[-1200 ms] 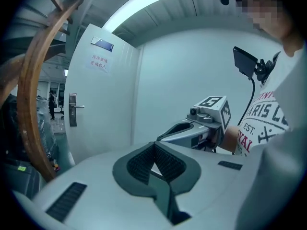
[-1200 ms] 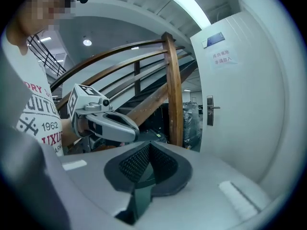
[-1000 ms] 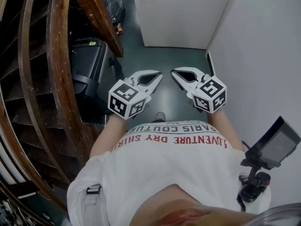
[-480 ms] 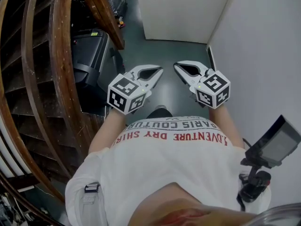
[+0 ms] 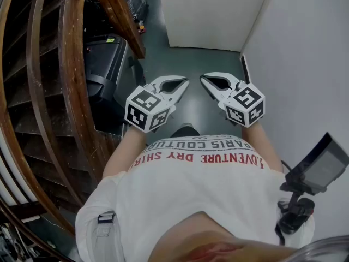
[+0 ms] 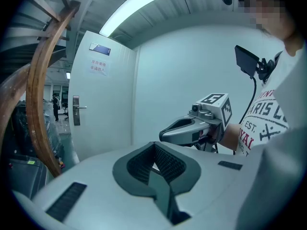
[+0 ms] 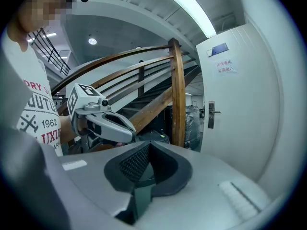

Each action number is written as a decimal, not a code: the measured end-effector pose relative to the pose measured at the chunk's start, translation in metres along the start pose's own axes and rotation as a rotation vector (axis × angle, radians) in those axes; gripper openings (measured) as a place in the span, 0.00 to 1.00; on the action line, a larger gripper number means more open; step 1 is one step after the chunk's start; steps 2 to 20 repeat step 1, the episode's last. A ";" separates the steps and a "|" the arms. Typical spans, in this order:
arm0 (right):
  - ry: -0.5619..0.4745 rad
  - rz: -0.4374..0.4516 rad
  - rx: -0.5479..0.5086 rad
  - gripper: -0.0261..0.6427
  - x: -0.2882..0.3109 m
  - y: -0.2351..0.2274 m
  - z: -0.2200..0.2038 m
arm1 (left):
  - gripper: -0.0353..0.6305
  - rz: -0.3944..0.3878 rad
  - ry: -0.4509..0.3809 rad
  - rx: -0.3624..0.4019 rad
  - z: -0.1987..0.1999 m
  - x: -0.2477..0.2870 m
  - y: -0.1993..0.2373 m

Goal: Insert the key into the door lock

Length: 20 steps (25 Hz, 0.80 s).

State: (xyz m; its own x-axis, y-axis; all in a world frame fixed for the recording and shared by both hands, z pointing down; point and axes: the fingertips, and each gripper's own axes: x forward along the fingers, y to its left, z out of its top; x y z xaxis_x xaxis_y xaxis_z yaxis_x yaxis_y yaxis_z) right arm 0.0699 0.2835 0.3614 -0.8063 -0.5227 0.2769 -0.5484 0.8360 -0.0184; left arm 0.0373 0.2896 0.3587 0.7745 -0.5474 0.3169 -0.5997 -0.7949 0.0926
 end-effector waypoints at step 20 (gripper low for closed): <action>0.002 0.000 -0.002 0.04 0.001 0.000 -0.001 | 0.06 0.001 0.002 0.000 -0.001 0.000 0.001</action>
